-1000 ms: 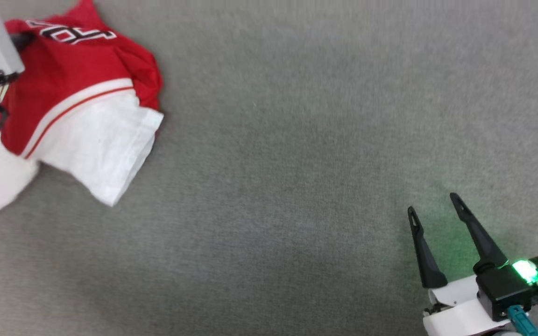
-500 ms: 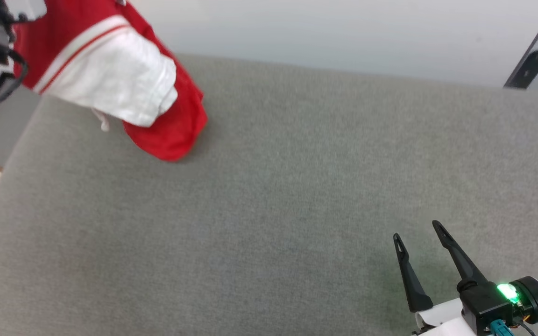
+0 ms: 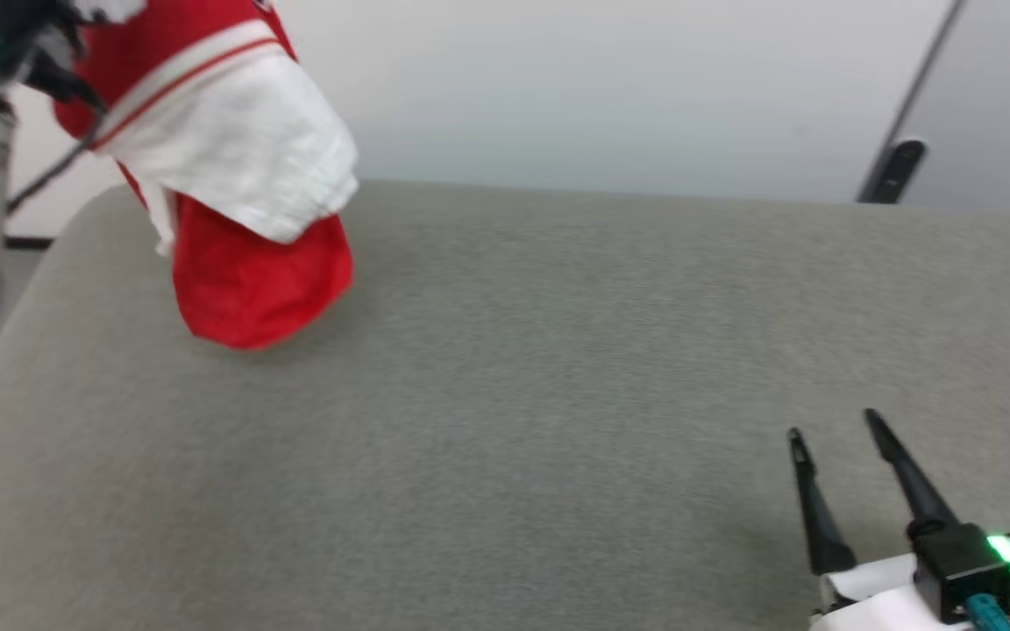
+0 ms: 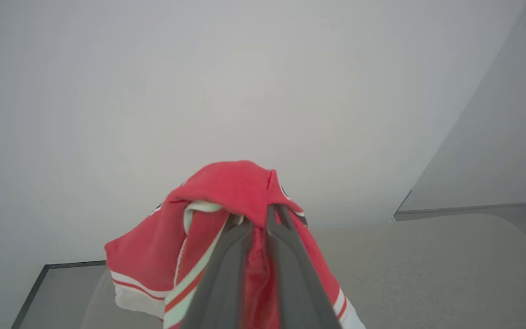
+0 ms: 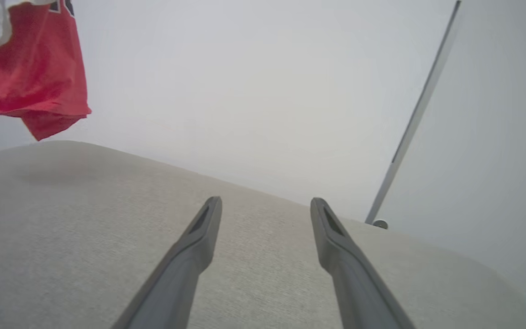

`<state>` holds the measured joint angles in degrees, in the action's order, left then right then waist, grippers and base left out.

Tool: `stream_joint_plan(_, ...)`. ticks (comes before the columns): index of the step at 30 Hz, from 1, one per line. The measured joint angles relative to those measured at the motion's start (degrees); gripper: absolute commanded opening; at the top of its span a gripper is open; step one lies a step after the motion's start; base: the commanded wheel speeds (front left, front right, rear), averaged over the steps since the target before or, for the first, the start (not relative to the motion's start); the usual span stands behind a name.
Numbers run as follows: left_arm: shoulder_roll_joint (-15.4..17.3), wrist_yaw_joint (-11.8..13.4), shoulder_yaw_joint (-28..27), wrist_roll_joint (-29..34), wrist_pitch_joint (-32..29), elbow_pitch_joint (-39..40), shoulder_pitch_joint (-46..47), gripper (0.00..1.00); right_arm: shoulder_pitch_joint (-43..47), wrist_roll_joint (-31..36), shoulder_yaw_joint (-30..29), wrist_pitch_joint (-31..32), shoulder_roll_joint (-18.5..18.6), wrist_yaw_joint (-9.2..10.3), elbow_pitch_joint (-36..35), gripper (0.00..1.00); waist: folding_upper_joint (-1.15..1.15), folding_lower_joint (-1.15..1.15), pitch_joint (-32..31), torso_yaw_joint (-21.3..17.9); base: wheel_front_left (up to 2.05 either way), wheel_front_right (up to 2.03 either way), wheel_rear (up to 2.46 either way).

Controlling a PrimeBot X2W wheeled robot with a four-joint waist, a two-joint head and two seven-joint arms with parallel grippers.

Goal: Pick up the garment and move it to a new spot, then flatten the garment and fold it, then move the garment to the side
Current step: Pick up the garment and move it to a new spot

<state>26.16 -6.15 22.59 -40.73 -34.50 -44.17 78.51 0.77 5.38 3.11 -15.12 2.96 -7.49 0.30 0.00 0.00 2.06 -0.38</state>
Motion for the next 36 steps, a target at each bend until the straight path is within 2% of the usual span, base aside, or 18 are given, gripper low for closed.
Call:
stream_joint_plan(16,-5.8,-1.0,3.8,-4.6,0.2,1.8,-6.0,0.0,2.7,3.9,-12.4,0.0,0.0,-0.03,1.0,1.0,0.0,0.0,-0.9,-13.7,0.0,0.0,0.0)
stream_joint_plan(23,-9.4,-1.2,5.7,-5.9,-0.3,2.9,-9.1,0.0,4.1,3.9,-15.1,0.0,0.0,-0.03,0.8,1.0,0.0,0.0,-1.1,-19.1,0.0,0.0,0.0)
stream_joint_plan(28,-11.1,-0.8,7.7,-6.1,-2.1,3.0,-12.2,0.0,4.3,3.1,-15.1,0.0,0.0,-0.03,1.1,1.0,0.0,0.0,-0.5,-21.6,0.0,0.0,0.0)
stream_joint_plan(30,-11.4,0.1,8.3,-6.1,-2.8,2.9,-13.7,0.0,4.3,2.6,-14.9,0.0,0.0,-0.03,1.2,1.0,0.0,0.0,0.2,-22.0,0.0,0.0,0.0)
stream_joint_plan(36,-11.2,0.8,10.2,-5.7,-4.5,1.7,-18.3,0.0,3.9,1.0,-13.7,0.0,0.0,-0.03,1.8,1.0,0.0,0.0,2.3,-22.8,0.0,0.0,0.0)
